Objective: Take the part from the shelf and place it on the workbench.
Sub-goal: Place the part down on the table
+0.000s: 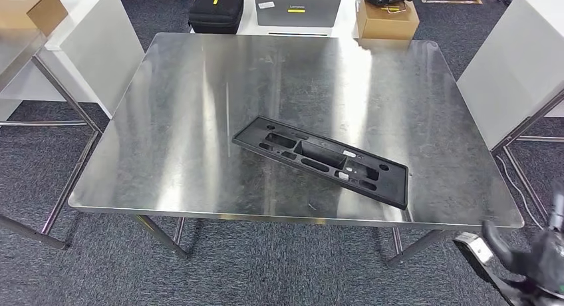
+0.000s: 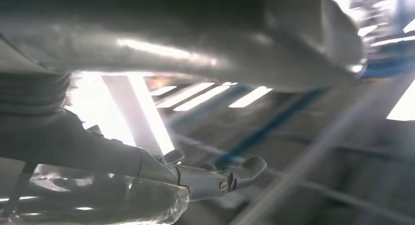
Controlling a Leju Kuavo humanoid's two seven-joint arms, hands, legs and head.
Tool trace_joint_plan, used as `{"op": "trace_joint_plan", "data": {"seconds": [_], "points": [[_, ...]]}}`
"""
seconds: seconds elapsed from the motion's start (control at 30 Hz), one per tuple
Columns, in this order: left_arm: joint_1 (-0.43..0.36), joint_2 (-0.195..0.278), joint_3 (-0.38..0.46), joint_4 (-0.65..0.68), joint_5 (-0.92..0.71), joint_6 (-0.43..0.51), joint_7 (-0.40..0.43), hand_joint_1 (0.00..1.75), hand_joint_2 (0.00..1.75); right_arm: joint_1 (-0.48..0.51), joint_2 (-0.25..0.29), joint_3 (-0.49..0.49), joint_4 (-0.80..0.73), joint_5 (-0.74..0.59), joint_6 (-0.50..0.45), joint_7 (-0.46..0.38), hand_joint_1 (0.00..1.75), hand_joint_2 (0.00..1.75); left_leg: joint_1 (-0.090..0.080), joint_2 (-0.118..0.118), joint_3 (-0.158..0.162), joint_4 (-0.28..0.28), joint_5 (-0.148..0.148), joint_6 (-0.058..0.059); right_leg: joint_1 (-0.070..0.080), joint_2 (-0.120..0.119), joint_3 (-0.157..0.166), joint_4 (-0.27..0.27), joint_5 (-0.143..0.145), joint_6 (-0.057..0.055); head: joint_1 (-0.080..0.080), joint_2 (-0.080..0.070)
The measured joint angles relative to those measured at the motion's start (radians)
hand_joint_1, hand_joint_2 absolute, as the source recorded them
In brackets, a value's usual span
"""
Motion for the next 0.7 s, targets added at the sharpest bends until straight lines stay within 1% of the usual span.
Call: {"op": "trace_joint_plan", "data": {"seconds": [0.07,0.13,0.23,0.3,0.37,0.4,0.47,0.5,0.57,0.63,0.7], "points": [[-0.001,0.000,0.009,0.000,-0.021,-0.008,0.003,0.00,0.00,0.025,0.044,-0.086,-0.008,-0.003,0.000,-0.006,0.00,0.00,-0.001,0.004,0.003,0.000,-0.002,0.001,0.000,0.004,0.001,0.000,0.000,0.000,0.000,0.000],[-0.004,-0.002,0.024,0.000,-0.037,-0.012,0.001,0.00,0.00,0.040,0.078,-0.164,0.026,-0.036,0.000,-0.009,0.00,0.00,-0.002,0.005,0.005,0.000,-0.003,0.001,0.000,0.005,0.001,-0.001,-0.001,0.000,-0.001,0.000],[-0.005,-0.008,0.043,0.000,-0.038,-0.009,-0.006,0.00,0.00,0.051,0.122,-0.298,0.175,-0.114,0.001,-0.009,0.00,0.00,-0.002,0.005,0.007,0.000,-0.004,0.003,0.001,0.005,0.006,-0.002,-0.002,0.002,0.003,0.000],[-0.005,-0.010,0.050,0.000,-0.038,-0.008,-0.010,0.00,0.00,0.059,0.151,-0.374,0.259,-0.124,0.001,-0.009,0.00,0.00,-0.003,0.007,0.007,0.000,-0.006,0.004,0.001,0.006,0.006,-0.002,-0.003,0.004,0.004,0.000],[-0.006,-0.012,0.057,0.000,-0.038,-0.007,-0.013,0.00,0.00,0.058,0.175,-0.425,0.317,-0.107,0.001,-0.010,0.00,0.00,-0.003,0.010,0.008,0.000,-0.007,0.004,0.001,0.009,0.007,-0.002,-0.003,0.003,0.003,0.000],[-0.007,-0.013,0.059,0.000,-0.038,-0.007,-0.014,0.00,0.00,0.050,0.183,-0.458,0.356,-0.078,0.001,-0.008,0.00,0.00,-0.003,0.012,0.010,0.000,-0.008,0.004,0.001,0.010,0.007,-0.002,-0.003,0.003,0.003,0.000],[-0.010,-0.018,0.062,0.000,-0.040,-0.007,-0.011,0.00,0.00,0.024,0.194,-0.550,0.456,0.034,0.001,0.014,0.00,0.00,-0.003,0.013,0.012,0.000,-0.008,0.004,0.001,0.011,0.007,-0.002,-0.003,0.003,0.003,0.000],[-0.011,-0.019,0.062,0.000,-0.043,-0.007,-0.009,0.00,0.00,0.009,0.198,-0.607,0.512,0.107,0.001,0.045,0.00,0.00,-0.004,0.013,0.012,0.000,-0.008,0.004,0.001,0.011,0.007,-0.002,-0.003,0.003,0.004,0.000],[-0.011,-0.021,0.062,0.000,-0.052,-0.007,-0.008,0.00,0.00,-0.013,0.206,-0.712,0.621,0.222,0.001,0.156,0.00,0.00,-0.004,0.013,0.012,0.000,-0.008,0.004,0.001,0.011,0.008,-0.002,-0.003,0.004,0.003,0.000],[-0.012,-0.021,0.062,0.000,-0.063,-0.009,-0.007,0.00,0.00,-0.025,0.206,-0.784,0.736,0.275,0.001,0.291,0.00,0.00,-0.004,0.013,0.011,0.000,-0.008,0.004,0.001,0.011,0.009,-0.001,-0.003,0.004,0.003,0.000],[-0.014,-0.022,0.058,0.000,-0.079,-0.014,0.001,0.00,0.00,-0.033,0.202,-0.831,0.848,0.297,0.006,0.392,0.00,0.00,-0.004,0.014,0.011,0.000,-0.009,0.004,0.001,0.012,0.009,-0.001,-0.003,0.004,0.003,0.000]]}}
